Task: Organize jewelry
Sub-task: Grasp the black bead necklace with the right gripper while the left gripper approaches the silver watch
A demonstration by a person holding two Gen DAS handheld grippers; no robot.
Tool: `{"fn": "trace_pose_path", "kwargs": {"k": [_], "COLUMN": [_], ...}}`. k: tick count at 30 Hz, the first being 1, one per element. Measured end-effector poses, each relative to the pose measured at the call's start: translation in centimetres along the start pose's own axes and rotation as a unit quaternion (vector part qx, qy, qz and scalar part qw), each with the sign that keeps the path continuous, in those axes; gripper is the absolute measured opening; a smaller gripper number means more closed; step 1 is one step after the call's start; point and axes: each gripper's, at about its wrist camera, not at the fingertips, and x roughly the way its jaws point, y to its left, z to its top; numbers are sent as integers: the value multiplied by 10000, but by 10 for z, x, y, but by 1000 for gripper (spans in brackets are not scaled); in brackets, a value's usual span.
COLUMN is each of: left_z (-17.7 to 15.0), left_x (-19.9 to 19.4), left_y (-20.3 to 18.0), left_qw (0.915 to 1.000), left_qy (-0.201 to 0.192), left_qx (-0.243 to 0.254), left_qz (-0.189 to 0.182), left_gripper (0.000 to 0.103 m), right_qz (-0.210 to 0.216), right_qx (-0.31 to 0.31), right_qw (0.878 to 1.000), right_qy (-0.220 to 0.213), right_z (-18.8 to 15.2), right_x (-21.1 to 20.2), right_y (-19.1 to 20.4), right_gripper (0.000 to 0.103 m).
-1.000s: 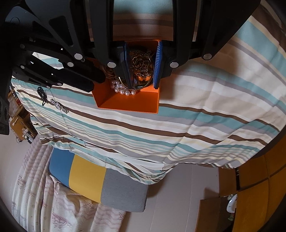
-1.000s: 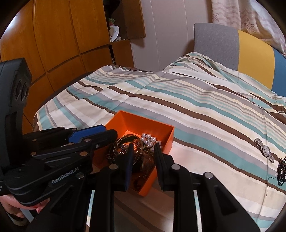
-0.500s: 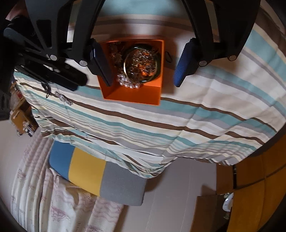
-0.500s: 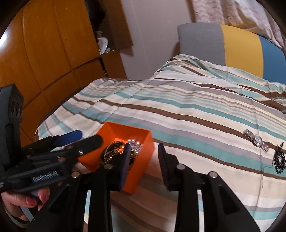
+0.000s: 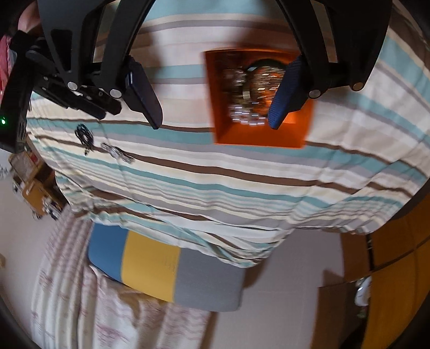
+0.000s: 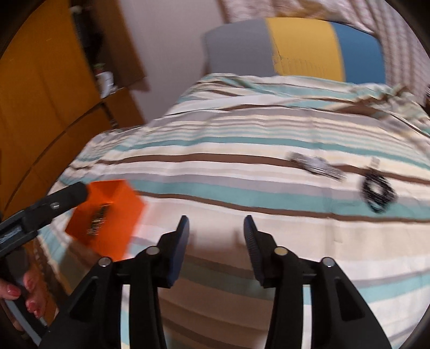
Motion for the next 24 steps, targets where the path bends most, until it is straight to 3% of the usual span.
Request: {"fn": "trace_pose_path", "kwargs": {"k": [3,4,8,14,20,24], "left_z": [0,0,0,5,10,12], "left_x": [13,17,36,67,93,110], "left_y": [-26,-33,-64,-96,-112,-119], "left_qw": [9996,9993,9975,9952,9936,9926], "left_qy": [141,181,310,525,740,845], "left_qx": [244,314,617,804,844,867], "left_qz": [-91,-83,-152,-192,-145,-131], "left_gripper": [81,86,87,87,87,87], "right_qz": [-498,-665,-1281,-1465,-1743,-2062], "right_qx": [400,547,1176,1304,1104,901], "right_qw": [9979,9962,9846,9805,9781,9736], "right_qy": [-75,-86,-164,-131,259,371], "right_z": [0,0,6,28,42,45], "right_x": [-7,-9,-14,-3,38,47], "right_y": [-41,-54,-111,-144,-153,-154], "right_gripper": [57,59,72,75,74,51]}}
